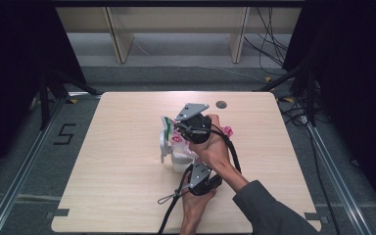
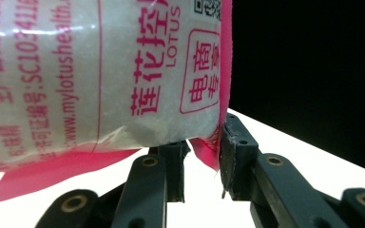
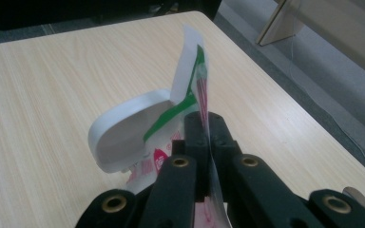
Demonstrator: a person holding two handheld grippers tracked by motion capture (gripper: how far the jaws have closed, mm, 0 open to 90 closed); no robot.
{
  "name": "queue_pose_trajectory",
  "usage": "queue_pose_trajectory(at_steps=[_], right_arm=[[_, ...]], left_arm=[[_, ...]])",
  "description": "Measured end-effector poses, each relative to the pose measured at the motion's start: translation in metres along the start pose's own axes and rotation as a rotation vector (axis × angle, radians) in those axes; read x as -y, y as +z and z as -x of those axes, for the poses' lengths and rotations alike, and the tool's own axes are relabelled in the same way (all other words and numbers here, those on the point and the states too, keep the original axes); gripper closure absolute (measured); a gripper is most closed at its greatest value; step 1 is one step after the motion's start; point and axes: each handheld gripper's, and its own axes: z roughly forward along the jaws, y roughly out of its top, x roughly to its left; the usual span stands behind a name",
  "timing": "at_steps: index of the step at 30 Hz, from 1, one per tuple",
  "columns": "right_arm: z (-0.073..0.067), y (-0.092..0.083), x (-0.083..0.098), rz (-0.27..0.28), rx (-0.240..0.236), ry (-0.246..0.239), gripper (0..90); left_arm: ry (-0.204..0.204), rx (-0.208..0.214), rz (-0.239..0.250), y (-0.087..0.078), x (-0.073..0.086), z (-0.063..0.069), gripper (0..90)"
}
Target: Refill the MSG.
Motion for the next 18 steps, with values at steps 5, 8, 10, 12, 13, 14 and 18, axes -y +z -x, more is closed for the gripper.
queue_pose_trajectory(at_steps=[5, 8, 10, 12, 13, 14, 18], right_arm=[[-0.0011, 0.0010, 0.0015, -0.008, 0.006, 0.008, 90.0], [0.0010, 0.0002, 0.0005, 0.012, 0.007, 0.001, 90.0], [-0.0004, 0.0002, 0.0008, -0.004, 0.004, 0.014, 90.0], [-0.0018, 0.0019, 0.0013, -0.014, 0.003, 0.014, 90.0], [-0.0019, 0.0016, 0.0011, -0.014, 0.004, 0.020, 90.0], [-0.0002, 0.0013, 0.0006, -0.002, 0.009, 0.010, 90.0], [-0.0018, 0.0017, 0.0001, -0.018, 0.008, 0.005, 90.0]], left_arm=[[-0.001, 0.003, -0.005, 0.0007, 0.0008, 0.0002, 73.0], [-0.001, 0.000, 0.002, 0.0001, 0.0002, -0.0006, 73.0], [-0.002, 0.004, -0.005, 0.0005, 0.0011, -0.0013, 73.0], [0.000, 0.002, -0.004, 0.0005, 0.0013, -0.0011, 73.0], [-0.003, 0.003, -0.001, 0.0002, 0.0009, -0.0010, 73.0], [-0.003, 0.003, 0.001, -0.0001, 0.0005, -0.0011, 73.0], [-0.007, 0.004, 0.000, 0.0004, 0.0010, -0.0015, 73.0]])
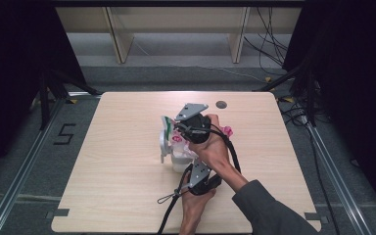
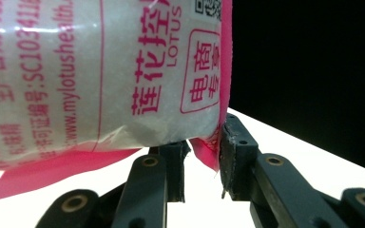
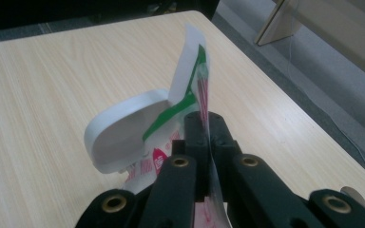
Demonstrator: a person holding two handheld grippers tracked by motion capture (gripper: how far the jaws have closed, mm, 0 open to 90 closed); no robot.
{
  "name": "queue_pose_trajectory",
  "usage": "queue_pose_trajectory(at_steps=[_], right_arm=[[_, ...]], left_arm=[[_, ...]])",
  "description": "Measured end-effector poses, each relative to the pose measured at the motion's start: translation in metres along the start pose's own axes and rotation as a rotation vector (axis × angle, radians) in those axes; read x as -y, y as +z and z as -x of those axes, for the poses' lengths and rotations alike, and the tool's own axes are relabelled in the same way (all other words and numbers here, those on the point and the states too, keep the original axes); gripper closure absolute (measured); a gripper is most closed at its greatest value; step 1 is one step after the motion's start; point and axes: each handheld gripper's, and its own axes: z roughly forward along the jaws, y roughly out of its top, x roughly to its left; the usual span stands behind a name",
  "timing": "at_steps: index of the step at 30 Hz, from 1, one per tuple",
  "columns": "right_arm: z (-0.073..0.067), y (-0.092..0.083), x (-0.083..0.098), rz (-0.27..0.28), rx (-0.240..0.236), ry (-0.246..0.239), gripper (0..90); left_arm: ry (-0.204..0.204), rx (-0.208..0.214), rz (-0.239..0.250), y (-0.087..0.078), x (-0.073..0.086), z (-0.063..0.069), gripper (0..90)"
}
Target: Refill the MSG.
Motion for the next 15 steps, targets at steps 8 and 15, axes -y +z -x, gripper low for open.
queue_pose_trajectory(at_steps=[8, 15], right_arm=[[0.0031, 0.0004, 0.0005, 0.025, 0.004, -0.006, 90.0], [-0.0002, 0.0025, 0.0013, 0.008, 0.010, -0.013, 90.0]], left_arm=[[0.004, 0.000, -0.004, -0.0006, 0.0000, -0.0001, 73.1], [0.009, 0.000, -0.009, -0.0004, 0.0005, -0.0001, 73.1]])
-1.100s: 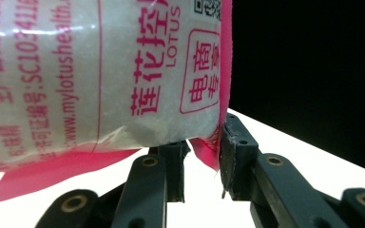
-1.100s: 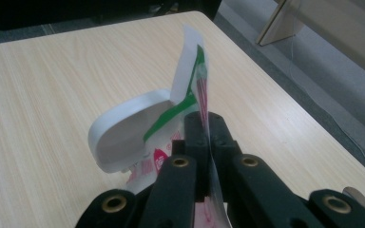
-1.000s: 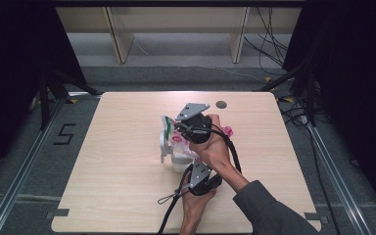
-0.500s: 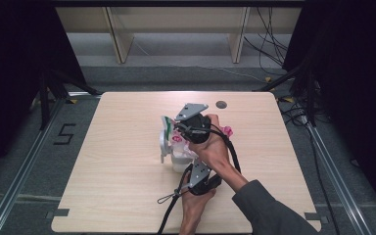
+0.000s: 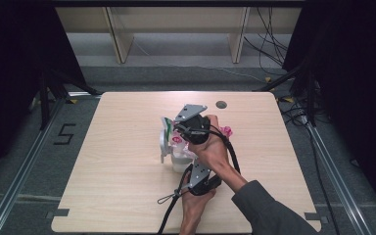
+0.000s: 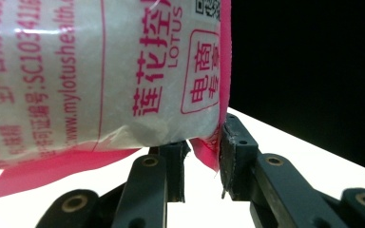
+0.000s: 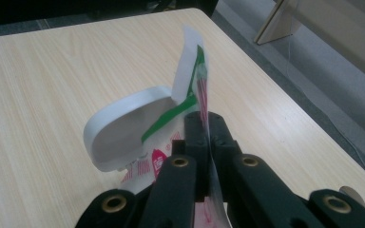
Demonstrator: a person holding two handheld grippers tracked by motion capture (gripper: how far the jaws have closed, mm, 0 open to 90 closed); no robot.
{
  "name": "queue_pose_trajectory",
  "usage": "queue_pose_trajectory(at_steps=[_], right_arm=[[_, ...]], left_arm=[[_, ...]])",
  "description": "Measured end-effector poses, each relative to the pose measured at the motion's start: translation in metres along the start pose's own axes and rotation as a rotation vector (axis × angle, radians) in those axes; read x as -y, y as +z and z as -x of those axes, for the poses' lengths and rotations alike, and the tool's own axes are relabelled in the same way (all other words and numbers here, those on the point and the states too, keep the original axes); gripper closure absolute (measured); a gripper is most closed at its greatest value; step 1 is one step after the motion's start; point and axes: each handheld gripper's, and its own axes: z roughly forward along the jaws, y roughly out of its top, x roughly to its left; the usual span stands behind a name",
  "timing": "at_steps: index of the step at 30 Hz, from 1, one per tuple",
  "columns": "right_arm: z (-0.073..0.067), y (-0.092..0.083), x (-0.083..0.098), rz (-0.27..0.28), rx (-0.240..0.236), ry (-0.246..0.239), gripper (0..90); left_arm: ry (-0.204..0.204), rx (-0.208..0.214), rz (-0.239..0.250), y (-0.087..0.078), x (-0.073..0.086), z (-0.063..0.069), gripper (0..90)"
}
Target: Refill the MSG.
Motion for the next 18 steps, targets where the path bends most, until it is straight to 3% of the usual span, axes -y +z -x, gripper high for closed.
queue_pose_trajectory(at_steps=[5, 7, 9, 18], right_arm=[[0.0010, -0.0021, 0.0005, -0.003, -0.009, 0.035, 90.0], [0.0022, -0.0021, 0.0004, 0.007, -0.005, 0.016, 90.0], [0.0015, -0.0034, 0.0002, -0.002, -0.015, 0.034, 90.0], [0.0047, -0.0034, 0.0000, 0.016, -0.007, 0.019, 90.0]], left_arm=[[-0.001, -0.002, 0.002, 0.0001, 0.0000, 0.0005, 73.1], [0.000, -0.003, 0.002, 0.0001, -0.0002, 0.0007, 73.1], [-0.001, -0.001, 0.004, 0.0000, -0.0006, 0.0007, 73.1], [0.000, -0.001, 0.004, 0.0001, -0.0006, 0.0011, 73.2]])
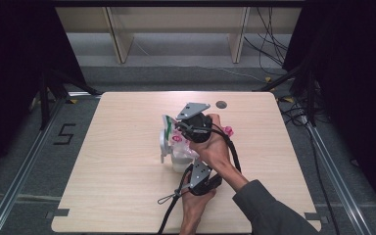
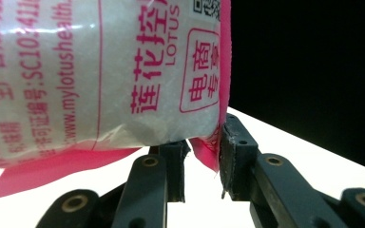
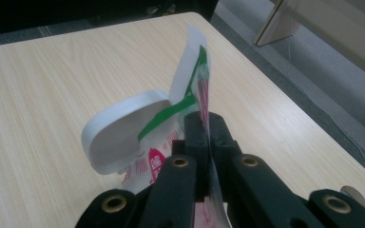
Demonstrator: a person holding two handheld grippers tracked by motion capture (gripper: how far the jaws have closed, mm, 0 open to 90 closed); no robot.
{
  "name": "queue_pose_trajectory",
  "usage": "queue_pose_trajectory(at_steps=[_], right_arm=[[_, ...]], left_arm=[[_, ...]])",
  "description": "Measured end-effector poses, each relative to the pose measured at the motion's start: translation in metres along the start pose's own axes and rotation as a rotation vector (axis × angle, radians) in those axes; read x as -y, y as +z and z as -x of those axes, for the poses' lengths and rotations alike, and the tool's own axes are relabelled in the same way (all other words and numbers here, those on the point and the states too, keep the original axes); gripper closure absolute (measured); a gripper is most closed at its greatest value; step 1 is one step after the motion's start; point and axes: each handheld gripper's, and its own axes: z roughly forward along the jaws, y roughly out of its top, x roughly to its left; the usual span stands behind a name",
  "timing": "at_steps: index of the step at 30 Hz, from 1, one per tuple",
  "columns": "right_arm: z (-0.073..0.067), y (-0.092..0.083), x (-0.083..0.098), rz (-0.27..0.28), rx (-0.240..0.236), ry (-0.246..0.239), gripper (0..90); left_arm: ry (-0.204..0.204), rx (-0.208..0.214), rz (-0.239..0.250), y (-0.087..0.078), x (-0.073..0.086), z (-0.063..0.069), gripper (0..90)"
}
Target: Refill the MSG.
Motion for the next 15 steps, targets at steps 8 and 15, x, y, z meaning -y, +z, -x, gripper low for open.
queue_pose_trajectory(at_steps=[8, 15], right_arm=[[-0.0020, 0.0011, 0.0010, -0.010, 0.006, 0.006, 90.0], [-0.0006, 0.0023, -0.0002, -0.004, 0.004, -0.009, 90.0]], left_arm=[[0.003, 0.000, -0.005, 0.0011, 0.0002, 0.0004, 73.1], [0.002, -0.003, -0.005, 0.0004, -0.0002, -0.0005, 73.2]])
